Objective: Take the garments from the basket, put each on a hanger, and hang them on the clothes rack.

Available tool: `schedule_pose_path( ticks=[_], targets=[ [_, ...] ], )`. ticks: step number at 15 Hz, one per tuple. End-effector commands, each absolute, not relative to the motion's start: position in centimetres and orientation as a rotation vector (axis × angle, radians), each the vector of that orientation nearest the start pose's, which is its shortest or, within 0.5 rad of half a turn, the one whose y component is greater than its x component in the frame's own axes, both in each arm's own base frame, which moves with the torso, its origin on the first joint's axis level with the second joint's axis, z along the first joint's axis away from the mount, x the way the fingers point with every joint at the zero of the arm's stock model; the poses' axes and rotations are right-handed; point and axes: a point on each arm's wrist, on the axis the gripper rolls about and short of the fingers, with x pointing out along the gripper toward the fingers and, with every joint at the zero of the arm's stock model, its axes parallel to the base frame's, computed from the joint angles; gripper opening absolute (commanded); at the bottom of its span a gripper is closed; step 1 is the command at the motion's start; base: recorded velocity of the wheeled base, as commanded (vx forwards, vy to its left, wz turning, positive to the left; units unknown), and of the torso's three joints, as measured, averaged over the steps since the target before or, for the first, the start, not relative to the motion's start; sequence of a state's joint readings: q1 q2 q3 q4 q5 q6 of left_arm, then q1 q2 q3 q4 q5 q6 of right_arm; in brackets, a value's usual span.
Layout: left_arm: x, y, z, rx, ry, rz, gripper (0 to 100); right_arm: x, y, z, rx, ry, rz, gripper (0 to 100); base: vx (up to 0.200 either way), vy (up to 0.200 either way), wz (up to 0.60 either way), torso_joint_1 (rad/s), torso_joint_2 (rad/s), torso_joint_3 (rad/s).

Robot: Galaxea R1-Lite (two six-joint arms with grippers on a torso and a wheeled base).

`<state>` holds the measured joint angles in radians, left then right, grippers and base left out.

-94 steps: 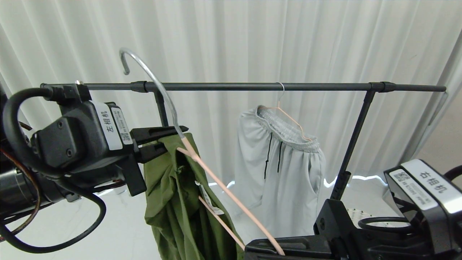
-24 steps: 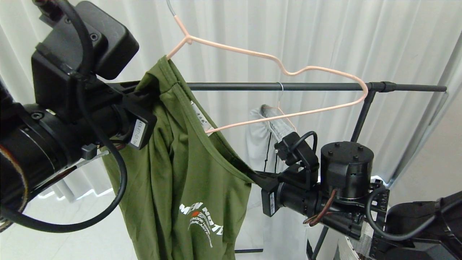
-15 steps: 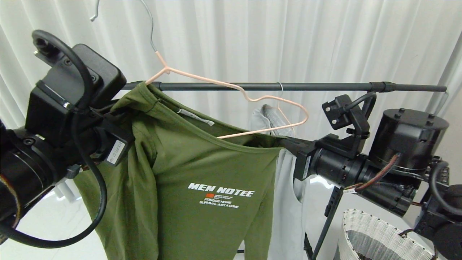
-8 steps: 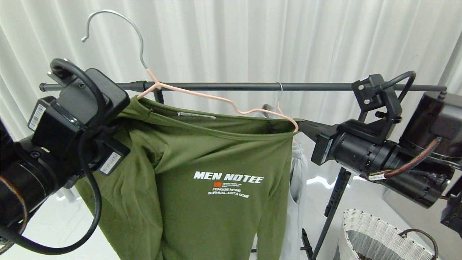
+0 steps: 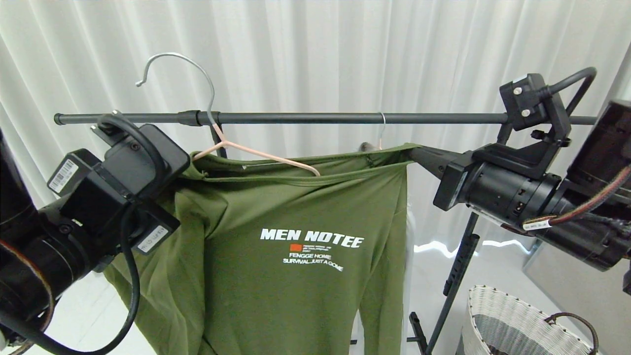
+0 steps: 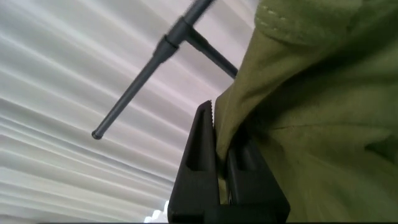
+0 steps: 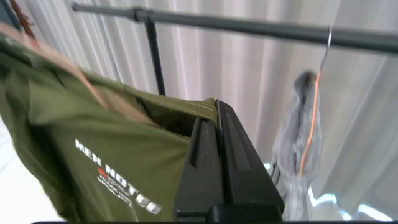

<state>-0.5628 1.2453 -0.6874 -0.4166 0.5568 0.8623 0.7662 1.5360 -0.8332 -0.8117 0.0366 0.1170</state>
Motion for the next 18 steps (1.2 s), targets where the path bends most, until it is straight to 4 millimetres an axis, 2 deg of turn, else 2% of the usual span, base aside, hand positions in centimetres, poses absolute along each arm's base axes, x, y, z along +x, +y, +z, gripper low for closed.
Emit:
schedule_pose_path(
  ticks=[1, 6, 9, 11, 12, 18],
  targets=[
    [17.1, -9.4, 23.7, 0.947, 0.127, -0.066, 0, 19.1, 19.1, 26.7, 0.161, -0.084, 0.834, 0, 0.000, 0.000, 0.00, 0.000, 0.00, 0.000],
    [19.1, -10.3, 24.7, 0.878, 0.162, 0.057, 0, 16.0, 19.7, 27.3, 0.166, -0.075, 0.940, 0, 0.000, 0.000, 0.00, 0.000, 0.00, 0.000],
    [19.3, -10.5, 24.6, 0.870, 0.165, 0.057, 0, 14.1, 20.3, 24.8, 0.115, 0.005, 1.002, 0, 0.000, 0.000, 0.00, 0.000, 0.00, 0.000],
    [19.4, -10.6, 24.6, 0.866, 0.162, 0.055, 0, 13.7, 20.4, 23.5, 0.074, 0.038, 1.018, 0, 0.000, 0.000, 0.00, 0.000, 0.00, 0.000],
    [19.3, -10.6, 24.6, 0.857, 0.160, 0.051, 0, 13.7, 20.4, 23.4, 0.071, 0.044, 1.019, 100, 0.000, 0.000, 0.00, 0.000, 0.00, 0.000],
    [19.0, -11.1, 24.5, 0.832, 0.117, -0.073, 0, 14.3, 19.7, 23.5, 0.069, 0.033, 1.012, 100, 0.000, 0.000, 0.00, 0.000, 0.00, 0.000]
  ],
)
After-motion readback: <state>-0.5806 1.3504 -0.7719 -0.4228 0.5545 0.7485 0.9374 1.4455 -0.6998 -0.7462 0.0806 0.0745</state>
